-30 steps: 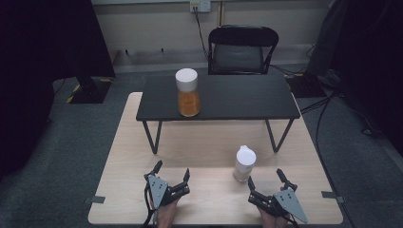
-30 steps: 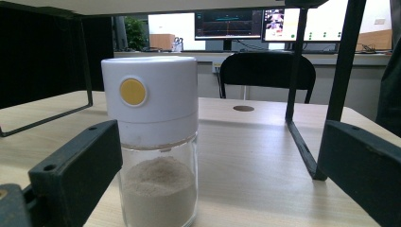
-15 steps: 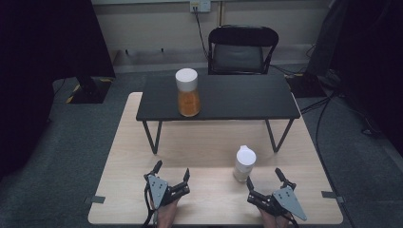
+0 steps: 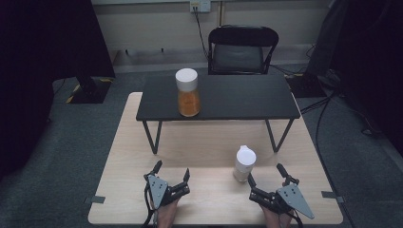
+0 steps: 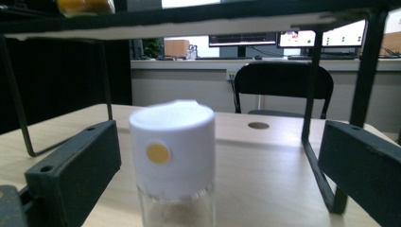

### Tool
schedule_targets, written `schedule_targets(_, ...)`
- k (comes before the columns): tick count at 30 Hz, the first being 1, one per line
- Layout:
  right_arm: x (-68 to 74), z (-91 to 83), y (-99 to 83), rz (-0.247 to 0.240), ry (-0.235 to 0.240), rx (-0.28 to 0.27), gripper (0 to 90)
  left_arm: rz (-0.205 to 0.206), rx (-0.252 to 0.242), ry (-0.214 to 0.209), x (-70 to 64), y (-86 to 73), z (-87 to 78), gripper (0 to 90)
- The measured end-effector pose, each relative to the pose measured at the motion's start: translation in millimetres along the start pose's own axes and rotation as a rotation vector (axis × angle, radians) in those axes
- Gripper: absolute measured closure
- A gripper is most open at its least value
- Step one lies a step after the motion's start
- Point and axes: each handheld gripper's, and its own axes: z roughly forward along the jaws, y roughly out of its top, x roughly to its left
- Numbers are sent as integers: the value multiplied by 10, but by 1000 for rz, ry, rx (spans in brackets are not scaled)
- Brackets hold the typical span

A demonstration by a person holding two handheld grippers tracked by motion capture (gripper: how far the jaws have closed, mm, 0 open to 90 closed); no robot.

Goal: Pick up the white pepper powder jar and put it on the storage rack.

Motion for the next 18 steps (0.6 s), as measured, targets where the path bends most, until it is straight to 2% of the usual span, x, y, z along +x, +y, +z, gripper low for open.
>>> schedule_targets(6,55,71,102,-10,18,-22,0,0,0,-2,4,0,-1,1)
schedule_targets(18,165,304,181,-39,59,18,14,0,0,-2,3,0,-1,3)
